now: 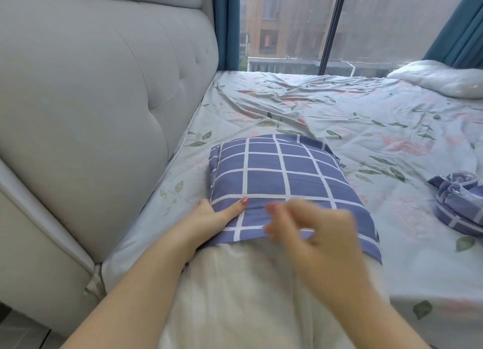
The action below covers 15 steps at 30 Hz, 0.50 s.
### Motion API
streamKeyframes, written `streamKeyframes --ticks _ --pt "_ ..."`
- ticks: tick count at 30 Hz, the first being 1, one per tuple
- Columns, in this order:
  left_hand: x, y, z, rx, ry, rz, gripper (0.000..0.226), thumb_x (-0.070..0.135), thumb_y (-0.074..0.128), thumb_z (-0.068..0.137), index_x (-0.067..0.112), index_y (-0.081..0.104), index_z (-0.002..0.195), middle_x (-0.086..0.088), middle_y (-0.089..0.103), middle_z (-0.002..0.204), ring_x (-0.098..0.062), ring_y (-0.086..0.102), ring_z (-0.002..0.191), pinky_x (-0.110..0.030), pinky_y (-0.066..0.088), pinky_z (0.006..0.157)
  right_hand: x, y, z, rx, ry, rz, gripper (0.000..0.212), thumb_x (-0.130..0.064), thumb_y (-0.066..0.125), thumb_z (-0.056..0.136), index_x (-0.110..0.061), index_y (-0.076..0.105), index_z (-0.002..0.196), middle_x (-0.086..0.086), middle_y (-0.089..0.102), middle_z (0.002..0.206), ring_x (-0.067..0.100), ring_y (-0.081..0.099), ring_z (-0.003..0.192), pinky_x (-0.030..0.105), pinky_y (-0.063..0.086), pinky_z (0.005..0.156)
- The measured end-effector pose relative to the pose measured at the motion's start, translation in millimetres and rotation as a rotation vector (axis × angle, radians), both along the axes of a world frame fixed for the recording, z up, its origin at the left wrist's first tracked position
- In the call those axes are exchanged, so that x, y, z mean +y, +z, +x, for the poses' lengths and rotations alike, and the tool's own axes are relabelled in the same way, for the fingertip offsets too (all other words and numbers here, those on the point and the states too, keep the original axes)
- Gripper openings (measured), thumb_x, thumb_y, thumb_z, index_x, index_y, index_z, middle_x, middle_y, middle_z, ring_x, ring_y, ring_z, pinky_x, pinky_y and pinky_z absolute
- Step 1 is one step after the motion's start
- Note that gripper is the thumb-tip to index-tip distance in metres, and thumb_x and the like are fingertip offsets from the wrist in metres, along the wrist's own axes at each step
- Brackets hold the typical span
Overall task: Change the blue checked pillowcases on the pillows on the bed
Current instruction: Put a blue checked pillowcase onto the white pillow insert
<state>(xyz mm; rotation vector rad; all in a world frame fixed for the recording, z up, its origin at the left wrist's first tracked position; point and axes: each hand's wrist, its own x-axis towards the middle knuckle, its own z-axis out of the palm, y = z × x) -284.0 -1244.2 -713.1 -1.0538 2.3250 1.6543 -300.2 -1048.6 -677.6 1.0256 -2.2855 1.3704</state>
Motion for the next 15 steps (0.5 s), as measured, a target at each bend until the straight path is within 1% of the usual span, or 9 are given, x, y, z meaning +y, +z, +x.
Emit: streamKeyframes --ticks 2,3,5,6,8,9,11,13,15 --pt "0 -1 -1 0.014 -0.011 0.007 0.121 0.086 0.072 0.048 0.024 0.036 0.147 0.004 0.051 0.141 -0.022 0.056 0.119 -0.039 0.046 0.104 17 1 -29 -0.011 -0.286 -0.135 0.03 -0.043 0.055 0.091 -0.019 0.07 0.081 -0.007 0.07 0.075 0.016 0.064 0.071 0.024 0.046 0.069" --pt "-1 -1 -1 0.013 -0.016 0.019 0.125 0.086 0.073 0.045 0.025 0.035 0.147 0.004 0.05 0.142 -0.022 0.055 0.119 -0.04 0.046 0.104 26 -1 -47 -0.067 -0.397 -0.094 0.026 -0.042 0.057 0.092 -0.021 0.07 0.099 -0.005 0.071 0.093 0.017 0.064 0.087 0.023 0.045 0.078" --pt "-2 -1 -1 0.016 -0.027 0.051 0.126 0.086 0.074 0.043 0.028 0.032 0.148 0.005 0.05 0.142 -0.022 0.056 0.119 -0.041 0.047 0.103 43 -12 -80 -0.349 -0.507 0.17 0.054 -0.05 0.059 0.091 -0.028 0.048 0.138 0.005 0.054 0.13 0.027 0.05 0.121 0.034 0.038 0.099" --pt "-2 -2 -1 0.023 -0.023 0.061 0.125 0.086 0.073 0.045 0.029 0.032 0.148 0.005 0.049 0.142 -0.022 0.056 0.119 -0.04 0.047 0.103 49 -17 -89 -0.505 -0.487 0.262 0.069 -0.058 0.058 0.088 -0.031 0.035 0.147 0.007 0.045 0.141 0.03 0.042 0.13 0.038 0.035 0.104" --pt "-1 -2 -2 0.062 -0.015 0.063 0.116 0.084 0.071 0.052 0.026 0.035 0.146 0.006 0.052 0.138 -0.02 0.057 0.116 -0.035 0.048 0.099 51 -22 -95 -0.742 -0.35 0.202 0.084 -0.07 0.05 0.082 -0.03 0.025 0.152 -0.001 0.036 0.153 0.02 0.036 0.138 0.032 0.031 0.107" --pt "1 -2 -3 0.103 -0.004 0.061 0.107 0.08 0.071 0.057 0.025 0.04 0.143 0.007 0.056 0.133 -0.017 0.059 0.111 -0.031 0.049 0.093 49 -22 -95 -0.814 -0.278 0.118 0.081 -0.069 0.047 0.084 -0.03 0.025 0.153 -0.007 0.033 0.155 0.012 0.035 0.137 0.024 0.029 0.103" --pt "5 -4 -5 0.228 0.019 0.067 0.093 0.074 0.073 0.059 0.023 0.053 0.135 0.013 0.065 0.12 -0.008 0.064 0.102 -0.023 0.051 0.08 44 -18 -91 -0.883 -0.186 0.003 0.069 -0.06 0.045 0.092 -0.033 0.026 0.153 -0.013 0.034 0.149 0.001 0.034 0.123 0.014 0.027 0.091" --pt "9 -9 -8 0.331 0.065 0.061 0.082 0.067 0.079 0.059 0.024 0.062 0.127 0.014 0.071 0.112 -0.006 0.068 0.098 -0.021 0.052 0.076 40 -19 -92 -0.911 -0.156 -0.033 0.064 -0.053 0.051 0.092 -0.037 0.03 0.15 -0.014 0.042 0.138 -0.002 0.041 0.109 0.014 0.034 0.085" --pt "9 -10 -11 0.408 0.124 0.038 0.069 0.057 0.084 0.063 0.022 0.067 0.12 0.013 0.073 0.106 -0.005 0.069 0.095 -0.021 0.053 0.075 38 -18 -89 -0.934 -0.154 -0.128 0.058 -0.046 0.06 0.091 -0.035 0.041 0.145 -0.021 0.053 0.116 -0.009 0.058 0.087 0.014 0.047 0.07"
